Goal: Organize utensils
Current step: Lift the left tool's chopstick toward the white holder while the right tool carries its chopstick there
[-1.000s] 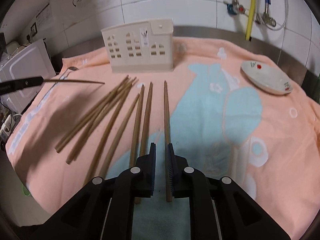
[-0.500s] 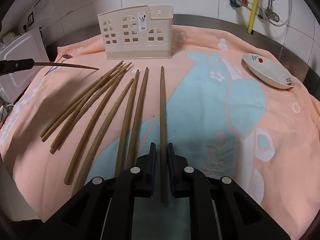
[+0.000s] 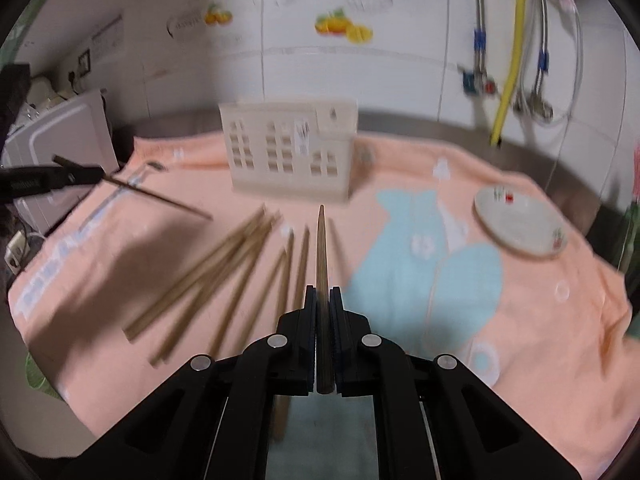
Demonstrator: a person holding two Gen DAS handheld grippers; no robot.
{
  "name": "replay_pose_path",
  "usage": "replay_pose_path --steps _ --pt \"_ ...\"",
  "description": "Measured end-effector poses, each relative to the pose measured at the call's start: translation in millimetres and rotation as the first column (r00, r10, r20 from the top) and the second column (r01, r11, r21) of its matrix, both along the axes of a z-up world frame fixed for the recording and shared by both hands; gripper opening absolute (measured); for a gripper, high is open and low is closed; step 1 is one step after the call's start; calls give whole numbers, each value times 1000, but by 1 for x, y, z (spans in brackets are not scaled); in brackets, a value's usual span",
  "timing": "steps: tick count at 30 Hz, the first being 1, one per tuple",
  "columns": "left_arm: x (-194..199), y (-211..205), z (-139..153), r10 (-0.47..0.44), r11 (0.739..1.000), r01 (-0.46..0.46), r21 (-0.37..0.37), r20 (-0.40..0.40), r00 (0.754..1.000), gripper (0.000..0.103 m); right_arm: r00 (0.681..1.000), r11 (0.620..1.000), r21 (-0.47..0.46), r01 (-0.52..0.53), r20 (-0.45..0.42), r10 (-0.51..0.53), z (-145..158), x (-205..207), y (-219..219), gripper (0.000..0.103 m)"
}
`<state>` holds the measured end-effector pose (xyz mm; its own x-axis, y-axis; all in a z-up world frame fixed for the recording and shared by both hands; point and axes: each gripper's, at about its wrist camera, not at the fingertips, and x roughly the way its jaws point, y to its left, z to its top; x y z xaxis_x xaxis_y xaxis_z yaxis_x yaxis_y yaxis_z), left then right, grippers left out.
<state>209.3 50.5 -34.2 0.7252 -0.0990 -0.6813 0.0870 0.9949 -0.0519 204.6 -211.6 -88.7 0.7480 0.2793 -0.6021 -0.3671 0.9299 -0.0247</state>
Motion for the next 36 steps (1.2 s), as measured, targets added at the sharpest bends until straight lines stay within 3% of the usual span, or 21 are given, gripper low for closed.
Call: replay_pose_path --steps 7,17,22,32,36 --pt "15 3 16 -9 1000 9 -24 18 1000 5 998 999 12 -38 54 37 42 18 11 7" --pt "18 3 30 -15 1000 16 -19 48 999 5 998 999 22 -43 43 43 42 18 12 6" --pt "21 0 43 -24 1000 23 8 72 997 5 996 998 4 -62 72 62 61 21 15 7" --pt "29 -9 120 -51 999 50 8 229 972 5 994 994 -41 -97 46 98 104 38 2 7" --pt "43 -17 147 -62 998 60 15 270 961 5 993 991 -64 -121 -13 121 111 60 3 7"
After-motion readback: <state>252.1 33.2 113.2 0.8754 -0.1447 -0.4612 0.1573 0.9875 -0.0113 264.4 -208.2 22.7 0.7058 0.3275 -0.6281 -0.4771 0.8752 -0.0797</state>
